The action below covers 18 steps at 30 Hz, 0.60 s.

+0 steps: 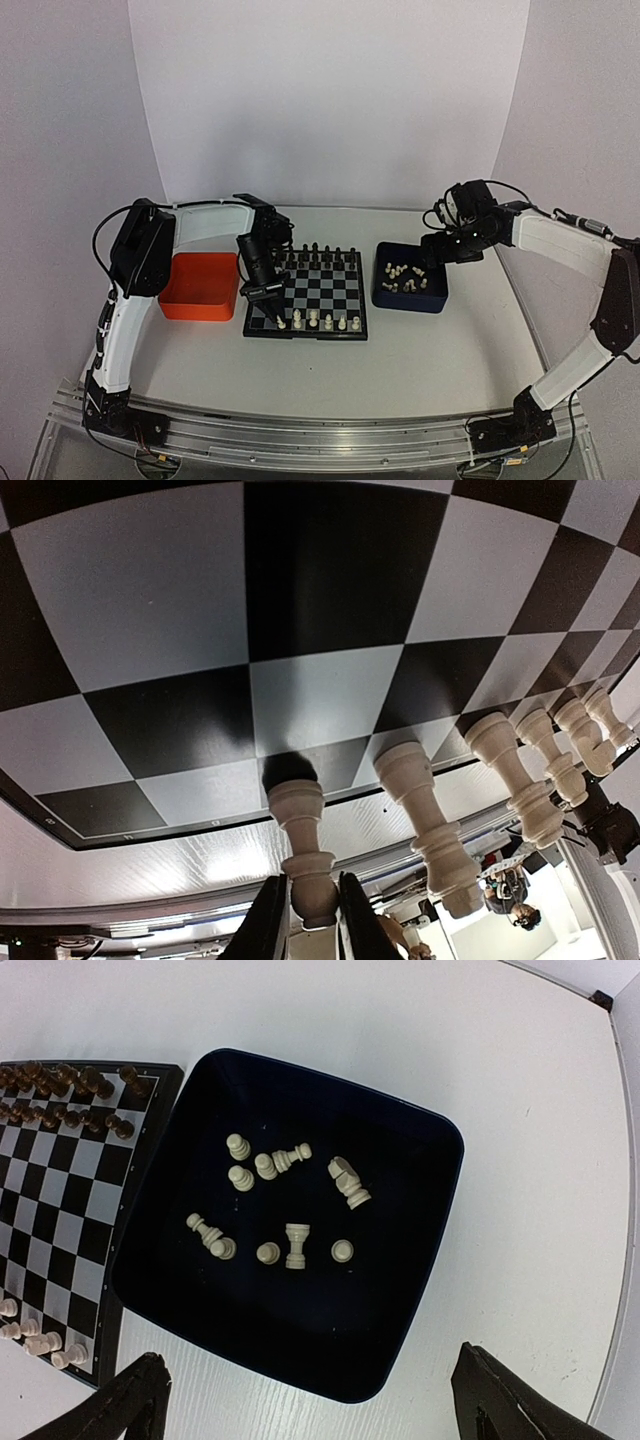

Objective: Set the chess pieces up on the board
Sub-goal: Place the chess piece on the chessboard.

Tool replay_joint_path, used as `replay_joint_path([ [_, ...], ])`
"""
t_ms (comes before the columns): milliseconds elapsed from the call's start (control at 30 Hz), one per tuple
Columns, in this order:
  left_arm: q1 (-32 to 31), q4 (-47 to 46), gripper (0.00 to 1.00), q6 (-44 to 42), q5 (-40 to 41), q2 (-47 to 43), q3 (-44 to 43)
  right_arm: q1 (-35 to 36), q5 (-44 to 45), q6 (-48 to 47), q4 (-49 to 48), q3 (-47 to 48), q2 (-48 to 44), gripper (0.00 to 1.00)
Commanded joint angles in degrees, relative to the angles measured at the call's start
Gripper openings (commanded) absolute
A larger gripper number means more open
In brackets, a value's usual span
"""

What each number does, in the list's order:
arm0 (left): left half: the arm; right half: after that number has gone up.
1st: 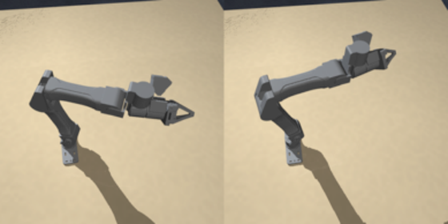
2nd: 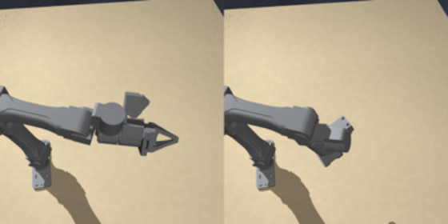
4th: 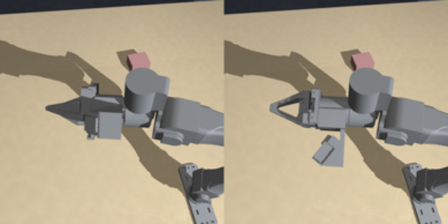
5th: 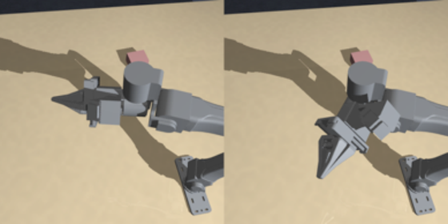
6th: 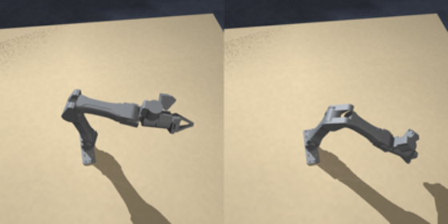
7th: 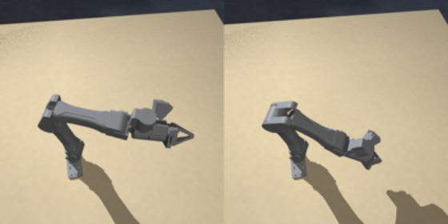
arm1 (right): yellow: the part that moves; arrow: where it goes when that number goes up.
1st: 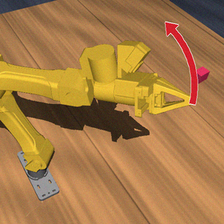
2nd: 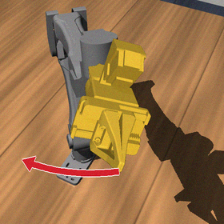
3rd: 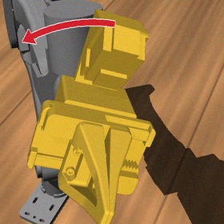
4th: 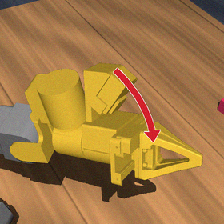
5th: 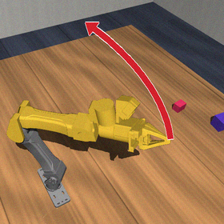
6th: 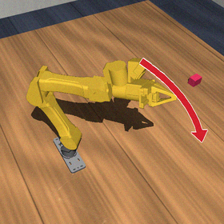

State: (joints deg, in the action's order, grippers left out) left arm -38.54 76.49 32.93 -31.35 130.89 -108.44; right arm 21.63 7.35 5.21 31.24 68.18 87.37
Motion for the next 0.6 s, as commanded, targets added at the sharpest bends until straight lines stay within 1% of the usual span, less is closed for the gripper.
replay_joint_path([
  [0,0.40,5.43,0.17,-0.24,0.19,1.26,-2.96,0.07,0.64,-0.56,-0.83,-0.33,-2.29,0.96],
  [367,0.39,5.28,0.12,-0.46,0.11,2.15,-4.20,0.04,0.98,-1.05,-0.83,-0.50,-2.44,0.97],
  [500,0.40,5.42,0.13,-0.36,0.37,1.59,-3.29,0.03,0.93,-1.16,-0.83,-0.60,-2.50,0.97],
  [567,0.40,5.50,0.16,-0.30,0.59,1.47,-3.60,0.03,0.89,-1.17,-0.83,-0.60,-2.45,0.97],
])
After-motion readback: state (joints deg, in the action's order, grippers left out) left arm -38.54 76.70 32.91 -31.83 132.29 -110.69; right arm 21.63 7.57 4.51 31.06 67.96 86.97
